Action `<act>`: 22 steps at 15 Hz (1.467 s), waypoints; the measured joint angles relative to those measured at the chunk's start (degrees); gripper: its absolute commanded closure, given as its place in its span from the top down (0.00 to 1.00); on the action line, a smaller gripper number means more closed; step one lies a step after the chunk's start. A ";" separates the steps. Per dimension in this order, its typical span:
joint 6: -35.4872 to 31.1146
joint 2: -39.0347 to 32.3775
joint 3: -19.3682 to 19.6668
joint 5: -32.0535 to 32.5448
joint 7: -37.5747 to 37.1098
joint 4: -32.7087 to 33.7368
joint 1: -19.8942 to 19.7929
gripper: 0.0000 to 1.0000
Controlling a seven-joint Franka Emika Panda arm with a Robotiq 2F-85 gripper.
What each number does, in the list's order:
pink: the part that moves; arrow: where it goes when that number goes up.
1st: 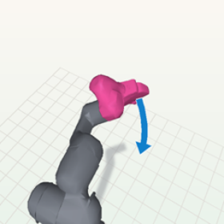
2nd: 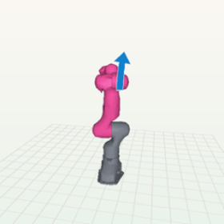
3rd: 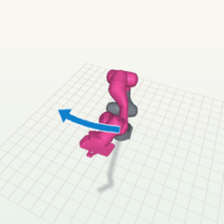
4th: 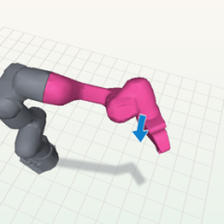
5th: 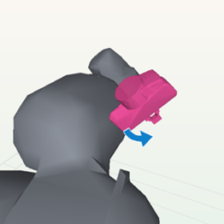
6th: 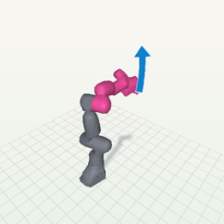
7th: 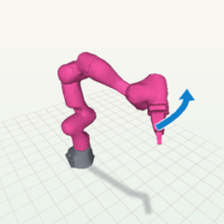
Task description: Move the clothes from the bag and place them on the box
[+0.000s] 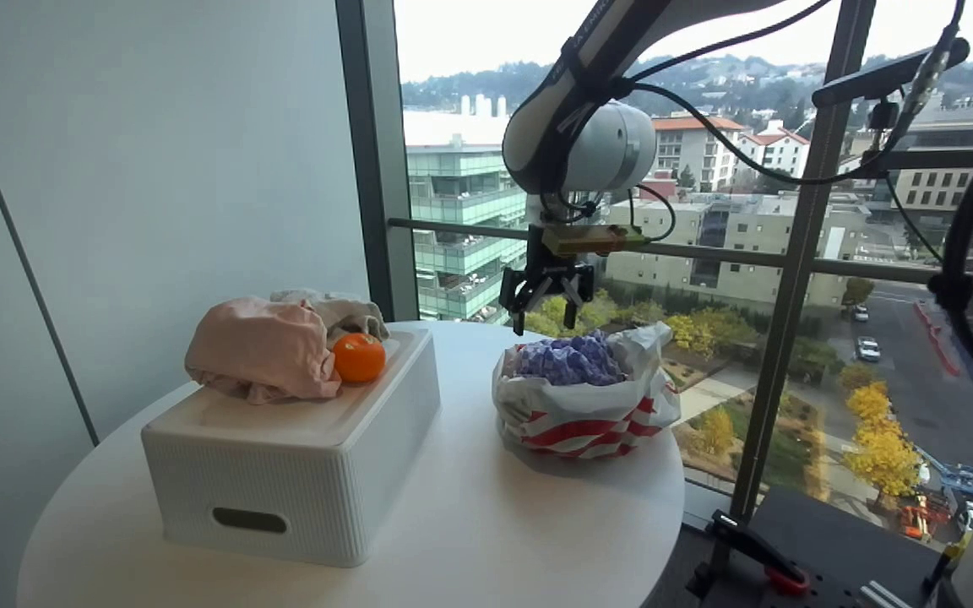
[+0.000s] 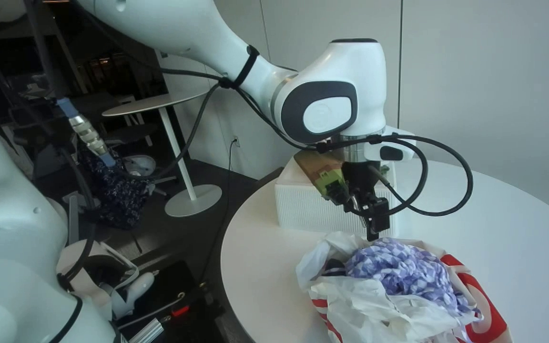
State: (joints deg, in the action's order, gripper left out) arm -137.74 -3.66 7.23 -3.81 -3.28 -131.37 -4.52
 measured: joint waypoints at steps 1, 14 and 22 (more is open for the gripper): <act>-1.73 -2.68 0.19 1.34 -2.41 1.34 -0.32 1.00; -3.30 -15.91 4.05 7.38 -18.76 6.35 -0.71 0.35; 1.88 -14.61 3.66 5.62 -19.76 6.53 -0.15 0.03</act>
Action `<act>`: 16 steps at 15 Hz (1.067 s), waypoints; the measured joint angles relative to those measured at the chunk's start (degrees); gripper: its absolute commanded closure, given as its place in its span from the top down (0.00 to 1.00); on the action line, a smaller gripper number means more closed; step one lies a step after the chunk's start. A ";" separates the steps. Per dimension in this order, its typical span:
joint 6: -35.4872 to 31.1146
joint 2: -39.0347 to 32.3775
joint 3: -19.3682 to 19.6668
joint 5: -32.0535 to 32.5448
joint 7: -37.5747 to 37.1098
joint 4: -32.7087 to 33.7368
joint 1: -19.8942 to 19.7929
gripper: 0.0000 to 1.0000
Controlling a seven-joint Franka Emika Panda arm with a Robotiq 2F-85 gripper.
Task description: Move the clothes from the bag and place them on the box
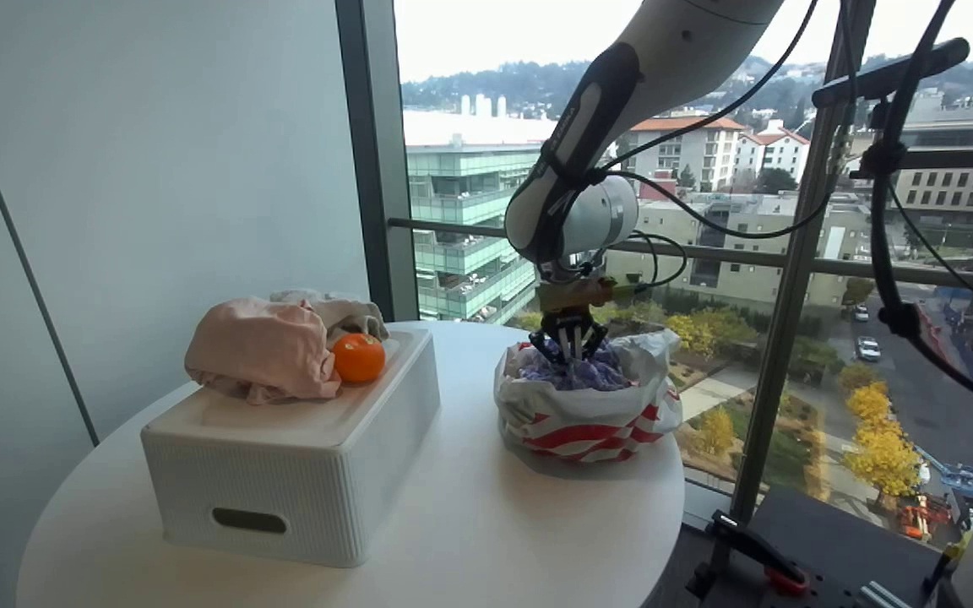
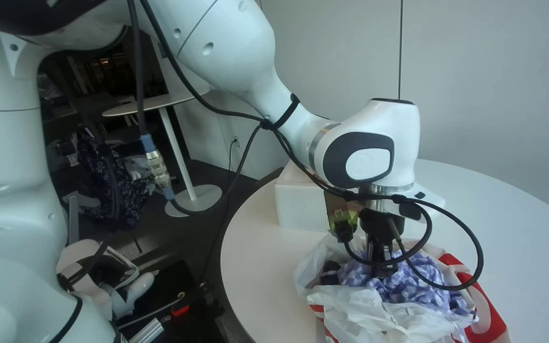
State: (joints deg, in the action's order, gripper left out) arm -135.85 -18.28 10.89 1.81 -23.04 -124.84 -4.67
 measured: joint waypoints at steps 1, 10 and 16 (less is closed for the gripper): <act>1.52 0.57 -0.38 -1.08 0.72 0.10 -0.01 0.05; 8.74 16.76 -2.99 5.26 0.89 3.44 1.75 0.04; 8.59 27.41 -10.09 15.22 -3.54 8.35 3.04 0.04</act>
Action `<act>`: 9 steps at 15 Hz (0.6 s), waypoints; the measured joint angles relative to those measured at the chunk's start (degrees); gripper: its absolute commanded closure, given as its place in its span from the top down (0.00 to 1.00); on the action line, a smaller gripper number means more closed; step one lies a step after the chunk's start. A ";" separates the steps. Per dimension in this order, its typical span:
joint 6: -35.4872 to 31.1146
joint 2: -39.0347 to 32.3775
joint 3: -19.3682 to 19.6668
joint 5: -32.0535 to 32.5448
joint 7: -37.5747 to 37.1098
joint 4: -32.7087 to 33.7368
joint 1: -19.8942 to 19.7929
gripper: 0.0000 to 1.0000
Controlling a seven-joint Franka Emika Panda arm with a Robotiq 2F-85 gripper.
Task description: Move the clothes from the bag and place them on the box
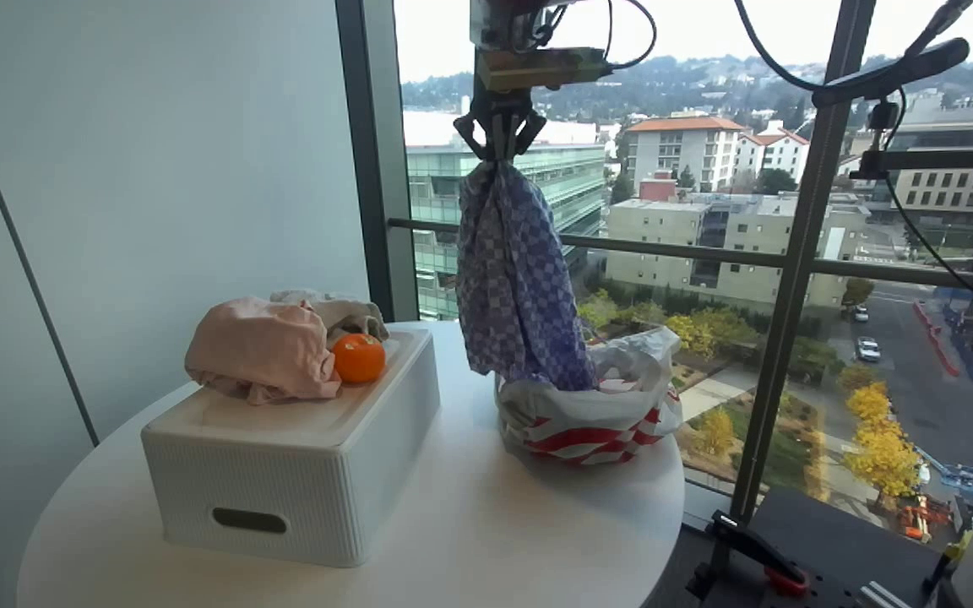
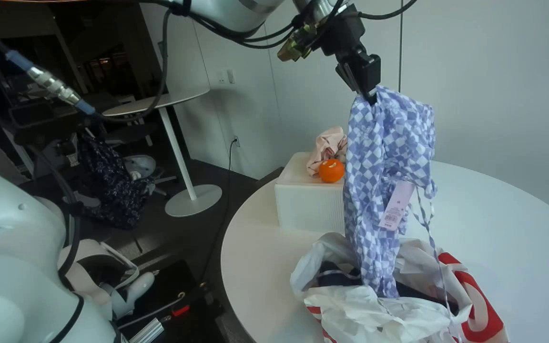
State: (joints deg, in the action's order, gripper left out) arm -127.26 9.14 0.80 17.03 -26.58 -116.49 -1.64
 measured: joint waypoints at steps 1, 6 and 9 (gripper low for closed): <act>-0.04 1.35 -1.59 1.31 -0.76 1.02 0.21 0.04; -0.28 6.39 -10.37 6.99 -4.21 6.75 1.81 0.05; -0.89 6.93 -16.75 11.48 -7.14 10.73 3.18 0.06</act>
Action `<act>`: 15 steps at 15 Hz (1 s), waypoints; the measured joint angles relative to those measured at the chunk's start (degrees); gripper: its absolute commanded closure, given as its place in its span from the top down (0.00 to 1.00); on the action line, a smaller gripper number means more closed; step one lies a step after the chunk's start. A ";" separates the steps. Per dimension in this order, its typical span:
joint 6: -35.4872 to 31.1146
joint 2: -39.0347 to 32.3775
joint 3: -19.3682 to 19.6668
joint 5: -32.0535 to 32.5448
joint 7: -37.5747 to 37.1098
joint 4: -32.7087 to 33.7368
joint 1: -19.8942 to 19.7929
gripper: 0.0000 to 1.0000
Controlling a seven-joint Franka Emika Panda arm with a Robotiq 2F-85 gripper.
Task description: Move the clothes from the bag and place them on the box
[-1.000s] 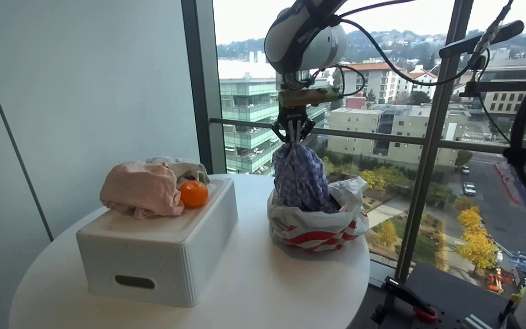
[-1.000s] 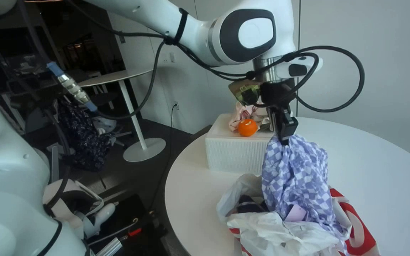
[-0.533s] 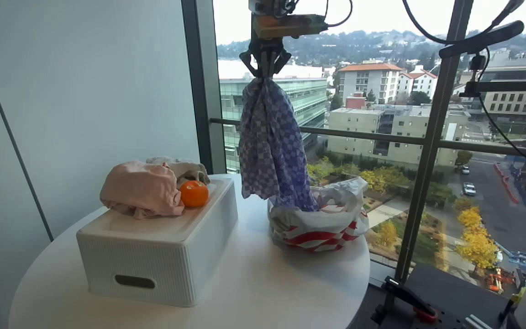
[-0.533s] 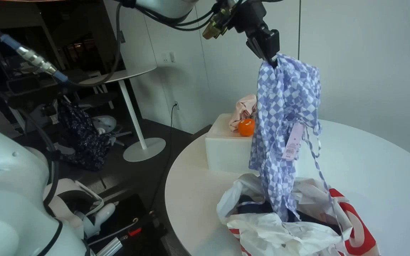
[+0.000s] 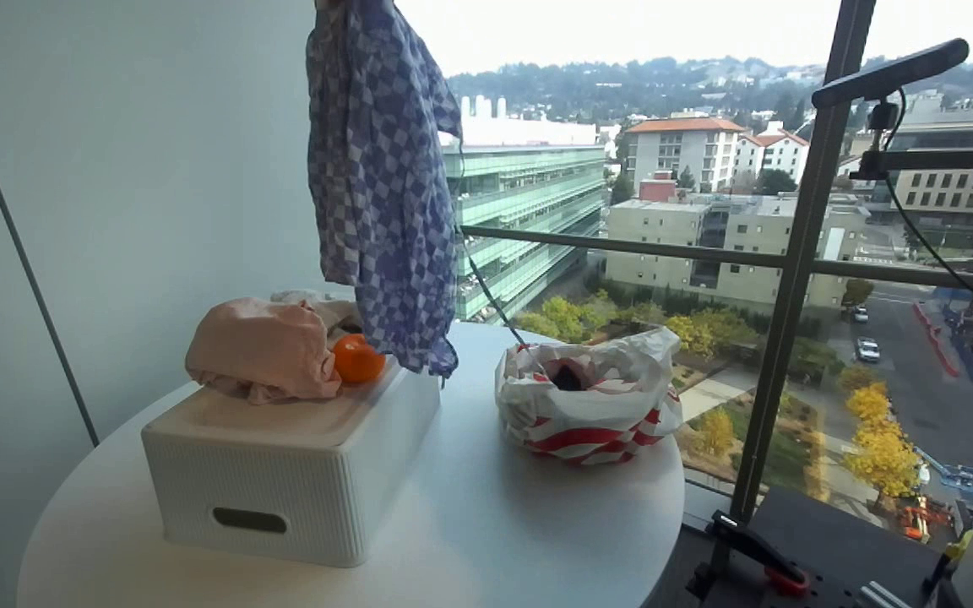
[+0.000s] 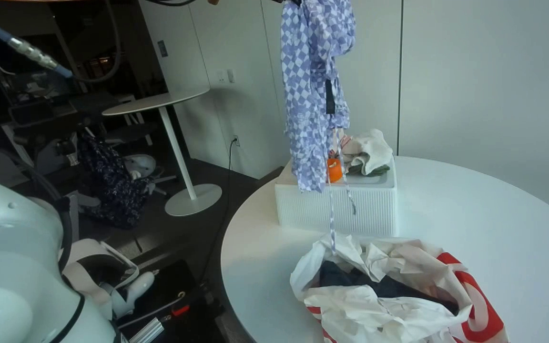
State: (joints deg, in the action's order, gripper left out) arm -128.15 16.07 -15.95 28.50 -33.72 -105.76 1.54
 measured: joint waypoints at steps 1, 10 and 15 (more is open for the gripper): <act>-0.66 -0.49 -2.57 3.05 -2.42 1.19 0.16 0.06; -7.82 -13.08 -29.52 44.32 -27.84 4.33 -13.86 0.03; 1.04 -27.00 -19.84 60.81 -31.40 6.12 -3.86 0.02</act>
State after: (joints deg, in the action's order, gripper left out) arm -127.11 -10.93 -35.78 89.31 -65.12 -99.64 -2.31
